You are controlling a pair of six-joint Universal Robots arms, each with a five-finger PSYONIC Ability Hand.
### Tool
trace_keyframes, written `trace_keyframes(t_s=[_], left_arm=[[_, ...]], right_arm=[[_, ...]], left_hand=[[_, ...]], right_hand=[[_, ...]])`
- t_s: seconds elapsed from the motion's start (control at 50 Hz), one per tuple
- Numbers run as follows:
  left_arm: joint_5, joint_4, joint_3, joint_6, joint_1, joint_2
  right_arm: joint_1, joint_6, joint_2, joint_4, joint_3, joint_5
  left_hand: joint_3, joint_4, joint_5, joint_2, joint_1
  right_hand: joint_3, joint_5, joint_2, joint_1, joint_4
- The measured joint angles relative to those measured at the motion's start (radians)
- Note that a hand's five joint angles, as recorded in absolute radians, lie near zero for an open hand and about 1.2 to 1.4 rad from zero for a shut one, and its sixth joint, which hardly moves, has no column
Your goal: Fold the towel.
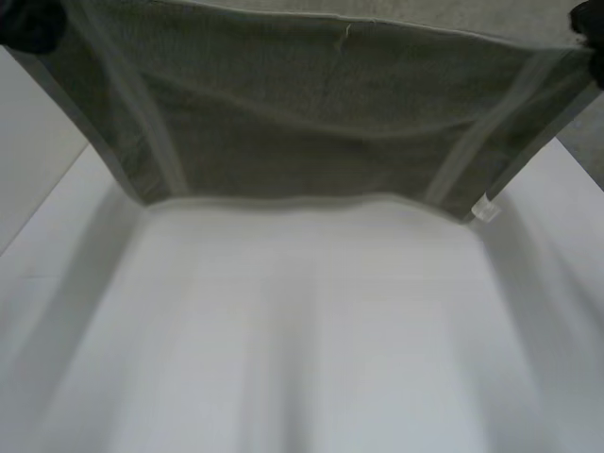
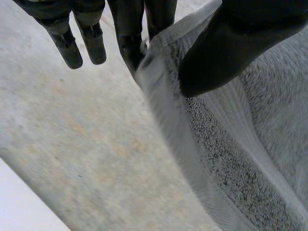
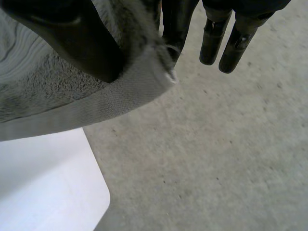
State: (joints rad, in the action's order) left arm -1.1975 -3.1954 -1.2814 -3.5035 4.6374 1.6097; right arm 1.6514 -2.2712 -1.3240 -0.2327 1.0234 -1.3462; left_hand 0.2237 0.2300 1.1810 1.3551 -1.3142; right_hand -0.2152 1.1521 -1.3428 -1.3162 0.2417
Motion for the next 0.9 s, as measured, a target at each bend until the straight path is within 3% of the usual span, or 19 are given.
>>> trace_keyframes(t_s=[0.16, 0.4, 0.52, 0.58, 0.7, 0.8, 0.9], left_arm=[[-0.003, 0.026, 0.073, -0.012, -0.045, 0.186], [-0.023, -0.006, 0.17, -0.111, -0.048, 0.434], [-0.054, -0.063, 0.263, -0.177, -0.052, 0.549], [-0.078, -0.178, 0.326, -0.184, -0.064, 0.6], [-0.118, -0.587, 0.397, -0.123, -0.101, 0.61], [-0.109, -0.803, 0.399, 0.013, -0.119, 0.539], [-0.055, -0.841, 0.378, 0.172, -0.114, 0.49]], right_arm=[[0.1, 0.018, 0.108, 0.052, -0.047, -0.027], [0.116, 0.019, 0.246, 0.124, -0.111, -0.034], [0.114, 0.033, 0.341, 0.292, -0.15, 0.0], [0.114, 0.035, 0.389, 0.456, -0.18, 0.022], [0.117, -0.011, 0.443, 0.861, -0.302, 0.033], [0.114, -0.14, 0.411, 0.959, -0.376, 0.017], [0.098, -0.27, 0.372, 0.904, -0.363, 0.041]], left_hand=[[0.0, 0.0, 0.001, 0.0, -0.001], [0.0, 0.0, 0.001, 0.0, -0.001], [0.0, 0.0, 0.001, 0.0, -0.001], [0.0, 0.0, 0.001, 0.0, -0.001], [0.0, 0.0, 0.001, 0.0, -0.001], [0.0, 0.0, 0.001, 0.0, -0.001], [0.0, 0.0, 0.001, 0.0, -0.001]], right_hand=[[0.0, 0.0, 0.0, -0.003, 0.0], [0.0, 0.0, 0.0, -0.004, 0.0], [0.0, 0.0, 0.0, -0.004, 0.0], [0.0, 0.0, 0.0, -0.004, 0.0], [0.0, 0.0, 0.0, -0.005, 0.0], [0.0, 0.0, 0.0, -0.006, 0.0], [0.0, 0.0, 0.0, -0.007, 0.0]])
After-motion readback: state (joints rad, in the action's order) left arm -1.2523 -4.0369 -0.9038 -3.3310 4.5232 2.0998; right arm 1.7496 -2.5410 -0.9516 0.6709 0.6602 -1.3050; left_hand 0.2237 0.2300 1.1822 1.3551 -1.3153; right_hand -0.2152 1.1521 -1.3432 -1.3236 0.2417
